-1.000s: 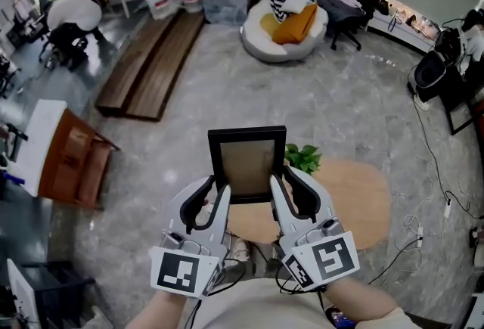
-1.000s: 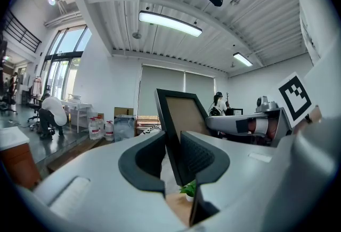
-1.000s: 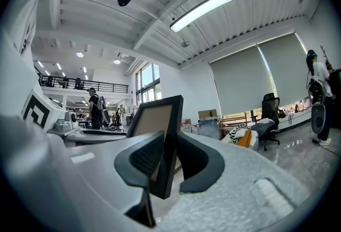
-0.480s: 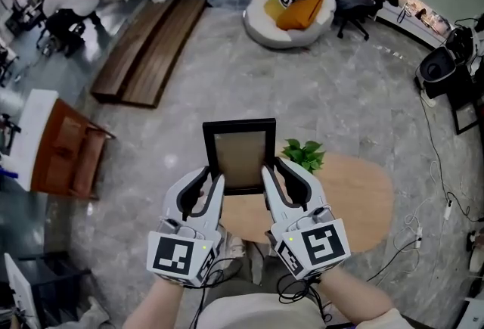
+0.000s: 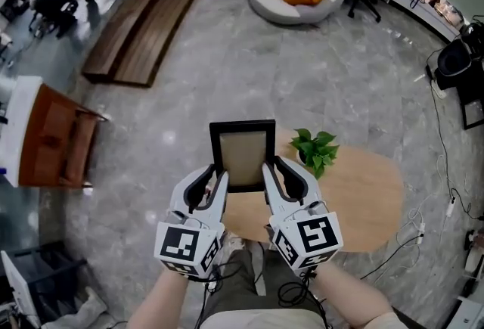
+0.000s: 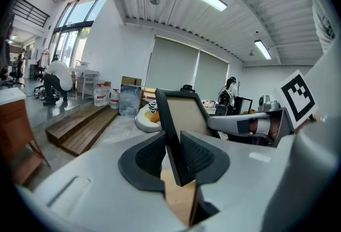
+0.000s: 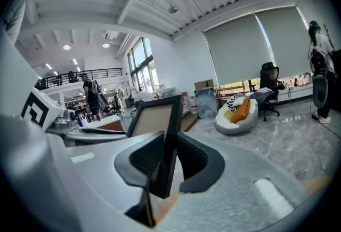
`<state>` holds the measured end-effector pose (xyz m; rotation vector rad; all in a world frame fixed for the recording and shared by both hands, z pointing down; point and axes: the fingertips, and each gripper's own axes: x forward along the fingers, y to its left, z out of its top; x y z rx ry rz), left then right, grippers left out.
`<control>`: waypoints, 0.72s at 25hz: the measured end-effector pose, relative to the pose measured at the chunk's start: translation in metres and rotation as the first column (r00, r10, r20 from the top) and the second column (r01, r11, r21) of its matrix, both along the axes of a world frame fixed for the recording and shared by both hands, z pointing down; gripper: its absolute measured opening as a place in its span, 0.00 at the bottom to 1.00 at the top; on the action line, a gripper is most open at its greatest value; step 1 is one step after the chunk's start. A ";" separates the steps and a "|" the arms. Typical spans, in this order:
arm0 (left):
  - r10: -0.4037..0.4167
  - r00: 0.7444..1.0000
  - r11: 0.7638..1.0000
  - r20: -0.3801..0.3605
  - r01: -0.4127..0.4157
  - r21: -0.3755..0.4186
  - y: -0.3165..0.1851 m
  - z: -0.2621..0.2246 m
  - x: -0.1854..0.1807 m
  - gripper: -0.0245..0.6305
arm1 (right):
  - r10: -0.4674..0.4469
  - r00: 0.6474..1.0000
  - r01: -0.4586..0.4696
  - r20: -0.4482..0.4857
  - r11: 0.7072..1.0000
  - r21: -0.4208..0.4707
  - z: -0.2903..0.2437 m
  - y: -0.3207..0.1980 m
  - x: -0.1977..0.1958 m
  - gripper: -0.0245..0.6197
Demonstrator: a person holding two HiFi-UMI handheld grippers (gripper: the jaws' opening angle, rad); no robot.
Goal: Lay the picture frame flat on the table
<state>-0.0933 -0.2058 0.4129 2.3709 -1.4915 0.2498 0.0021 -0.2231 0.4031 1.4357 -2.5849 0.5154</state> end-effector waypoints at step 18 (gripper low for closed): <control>0.021 0.999 0.974 -0.024 -0.026 -0.226 -0.033 0.217 -0.007 0.20 | 0.034 0.999 -0.041 -0.031 0.969 -0.245 0.223 -0.036 -0.007 0.15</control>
